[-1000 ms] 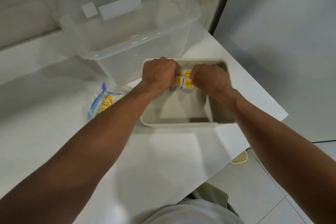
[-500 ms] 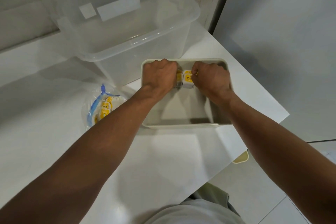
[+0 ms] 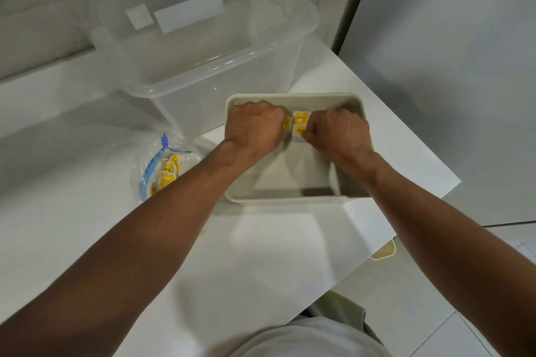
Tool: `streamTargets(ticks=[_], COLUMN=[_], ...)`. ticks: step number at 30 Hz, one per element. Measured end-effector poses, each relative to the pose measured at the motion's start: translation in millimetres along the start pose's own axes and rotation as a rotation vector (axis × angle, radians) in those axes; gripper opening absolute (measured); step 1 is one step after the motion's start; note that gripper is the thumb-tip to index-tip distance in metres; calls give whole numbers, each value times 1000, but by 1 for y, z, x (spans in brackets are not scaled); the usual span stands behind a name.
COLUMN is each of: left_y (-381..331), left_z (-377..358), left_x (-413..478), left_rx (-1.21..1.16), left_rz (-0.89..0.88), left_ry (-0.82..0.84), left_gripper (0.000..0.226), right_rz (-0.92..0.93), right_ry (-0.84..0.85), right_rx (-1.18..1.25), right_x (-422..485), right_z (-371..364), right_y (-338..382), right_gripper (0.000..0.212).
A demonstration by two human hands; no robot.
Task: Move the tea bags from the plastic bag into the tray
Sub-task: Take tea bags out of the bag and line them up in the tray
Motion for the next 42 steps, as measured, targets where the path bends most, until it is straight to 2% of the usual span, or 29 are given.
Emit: streamTargets(ticks=[3,5,9,16,21,26,30,42], left_y=[-3,-4,-8,-7,-7,-6,-5,-1], left_z=[-4,-6,-1,-10,-15,-8,-4,12], left_x=[-14,-23,-30,-22,-21,-23,-22,-32], left_rx=[50,102,157,90,121,61,98,141], left_rz=[-129,-156,-144,-89,-70,-84,-85,-119], left_ry=[158,213,195,251,217,200,195,124], left_gripper=[25,26,34,43,48,51,43,40], right_rz=[46,42,33,32,19,18,-2,40], right_ry=[117,178,180,159,140,120,92,-24], right_rx=[-10,12,29,55,66,97,126,105], right_x=[-8,-12,-12,-8,-5,-4,-3,-8], right_z=[-7,-11,-11,-10,-13,-13,-15,-17], right_y=[3,4,4,9,11,10,4,-3], right_gripper=[24,25,33,32,28,36,33,22])
Point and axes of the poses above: each hand's wrist, its own x-axis towards the middle knuckle, its own z-axis out of the back of the hand, y = z × x, the point moved 3 cm from there along x, towards the middle knuckle, and after that the axes turned 11 degrees about z, right-handed, at the moved point
